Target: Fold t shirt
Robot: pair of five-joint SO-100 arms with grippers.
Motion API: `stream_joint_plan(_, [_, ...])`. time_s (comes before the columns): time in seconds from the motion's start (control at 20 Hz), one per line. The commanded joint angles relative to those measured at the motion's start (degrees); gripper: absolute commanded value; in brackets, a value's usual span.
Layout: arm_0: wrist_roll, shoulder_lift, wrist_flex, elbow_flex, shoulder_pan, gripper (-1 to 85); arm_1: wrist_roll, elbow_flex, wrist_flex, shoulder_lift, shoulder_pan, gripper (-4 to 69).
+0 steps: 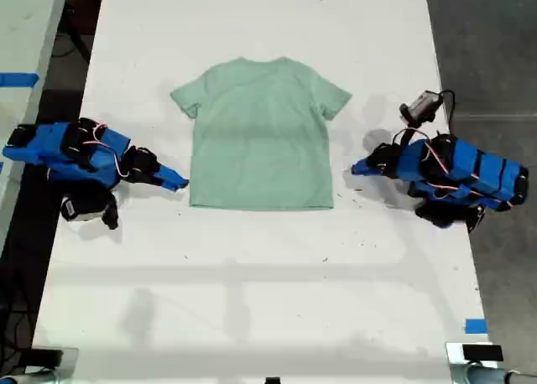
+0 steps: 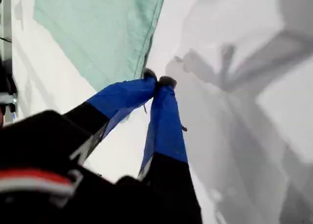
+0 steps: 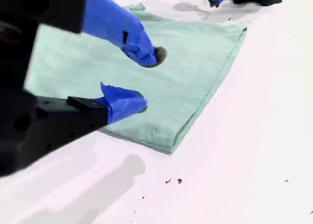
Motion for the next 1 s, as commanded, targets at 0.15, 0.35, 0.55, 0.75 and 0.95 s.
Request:
stream_joint_plan(0.15, [0.6, 0.4, 0.3, 0.0, -0.2, 11.2, -2.1, -1.0, -0.7, 0.4, 3.5, 1.5])
stream_joint_plan(0.35, [0.6, 0.4, 0.3, 0.0, -0.2, 11.2, -17.8, -25.0, -2.5, -28.8, 21.1, 6.5])
stream_joint_plan(0.55, [0.6, 0.4, 0.3, 0.0, -0.2, 11.2, -32.7, -57.2, -2.7, -70.9, 34.4, 20.5])
stream_joint_plan(0.75, [0.6, 0.4, 0.3, 0.0, -0.2, 11.2, -35.8, -82.1, -1.8, -97.0, 38.1, 21.2])
stream_joint_plan(0.95, [0.6, 0.4, 0.3, 0.0, -0.2, 11.2, -35.6, -95.0, -2.5, -115.0, 39.4, 20.0])
